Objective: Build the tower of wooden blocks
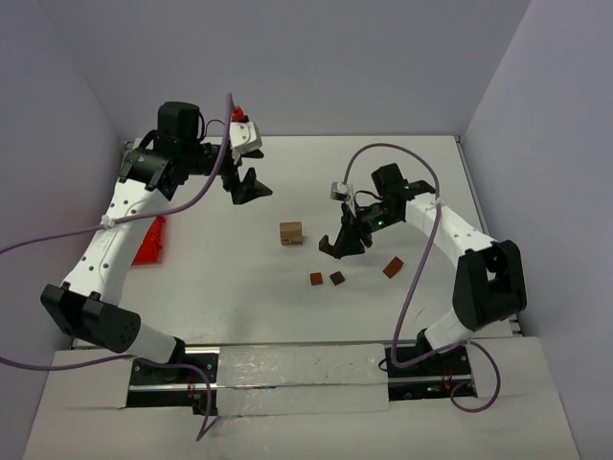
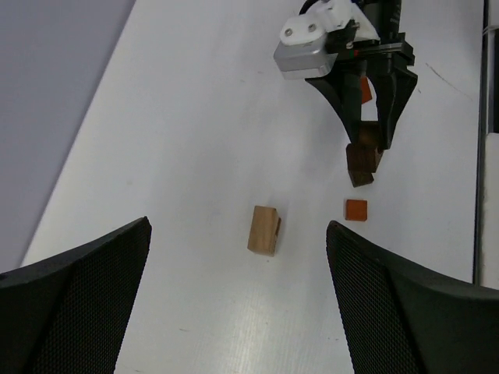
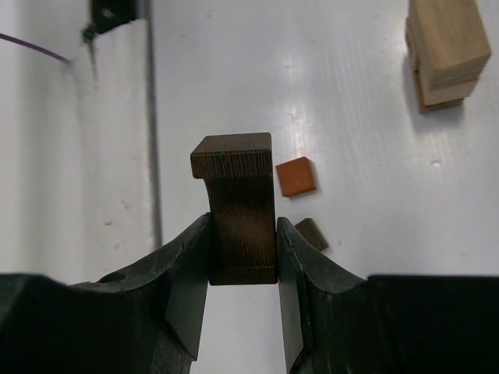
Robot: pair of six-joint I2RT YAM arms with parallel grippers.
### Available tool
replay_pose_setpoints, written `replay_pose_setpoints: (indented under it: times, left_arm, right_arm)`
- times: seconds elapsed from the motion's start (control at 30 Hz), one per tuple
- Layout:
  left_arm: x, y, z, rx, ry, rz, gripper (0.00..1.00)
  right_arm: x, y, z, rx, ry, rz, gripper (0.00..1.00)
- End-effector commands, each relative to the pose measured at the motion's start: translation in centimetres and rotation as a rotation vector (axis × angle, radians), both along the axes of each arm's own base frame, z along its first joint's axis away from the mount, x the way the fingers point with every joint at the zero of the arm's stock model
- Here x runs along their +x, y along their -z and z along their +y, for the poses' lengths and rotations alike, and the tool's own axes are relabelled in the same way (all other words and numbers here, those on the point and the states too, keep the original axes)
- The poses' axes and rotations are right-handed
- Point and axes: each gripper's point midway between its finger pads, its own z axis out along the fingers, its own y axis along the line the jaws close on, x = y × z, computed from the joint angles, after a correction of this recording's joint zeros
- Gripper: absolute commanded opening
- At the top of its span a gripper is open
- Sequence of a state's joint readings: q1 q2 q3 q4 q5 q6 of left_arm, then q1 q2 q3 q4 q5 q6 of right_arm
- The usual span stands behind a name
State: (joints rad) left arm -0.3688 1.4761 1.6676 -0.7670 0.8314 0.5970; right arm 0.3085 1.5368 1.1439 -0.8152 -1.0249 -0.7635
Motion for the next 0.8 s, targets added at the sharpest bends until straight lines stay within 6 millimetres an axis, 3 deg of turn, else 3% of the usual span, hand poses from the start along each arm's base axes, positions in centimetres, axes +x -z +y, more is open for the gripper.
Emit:
replay_pose_setpoints:
  times: [0.0,0.1,0.17,0.3,0.43,0.47,0.5,0.53,0.6,0.63,0.7,0.77]
  left_arm:
    - [-1.3,-1.1,-1.2,0.026,0.063,-0.083,0.99]
    - [-1.9,1.0,-2.8,0.158,0.096,-0.202,0.99]
    - [-2.4,4.1,-3.7,0.248,0.137,-0.248,0.99]
    - [-3.2,7.6,-3.9,0.378,0.157,-0.303,0.99]
    - [-3.8,6.6,-2.2,0.393,0.133,-0.57,0.99]
    - [-3.1,5.3,-2.8,0.369,0.105,-0.622,0.99]
    - [-4.1,3.1,-2.0,0.331,0.092,-0.779,0.99]
    - [-4.4,5.3,-1.7,0.357,0.111,-0.756,0.99]
    - [-6.5,2.6,-1.9,0.262,0.121,-1.007,0.99]
    - [-7.2,2.9,-2.0,0.248,0.132,-1.066,0.99]
    - [-9.0,6.7,-2.4,0.256,0.186,-1.173,0.99]
    - [-10.5,7.6,-2.7,0.244,0.215,-1.266,0.97]
  right_arm:
    - [-2.7,-3.6,0.1,0.158,-0.048,0.213,0.02]
    - [-3.5,-4.0,-0.1,0.215,-0.081,0.294,0.01]
    - [-3.5,-4.6,-0.1,0.262,-0.052,0.414,0.0]
    - [-3.7,-3.9,-0.1,0.308,-0.019,0.485,0.0]
    - [-3.6,-3.6,0.3,0.354,0.012,0.569,0.0]
    - [-3.6,-3.9,0.4,0.371,0.018,0.577,0.0]
    - [-3.3,-4.0,0.6,0.393,0.029,0.602,0.0]
    - [-3.3,-4.0,0.6,0.396,0.03,0.604,0.0]
    - [-3.4,-3.9,0.8,0.393,0.027,0.616,0.0]
    - [-3.6,-3.7,0.8,0.387,0.024,0.622,0.0]
    - [-4.4,-3.4,1.0,0.373,0.012,0.641,0.0]
    - [-5.5,-3.1,1.5,0.354,-0.013,0.664,0.0]
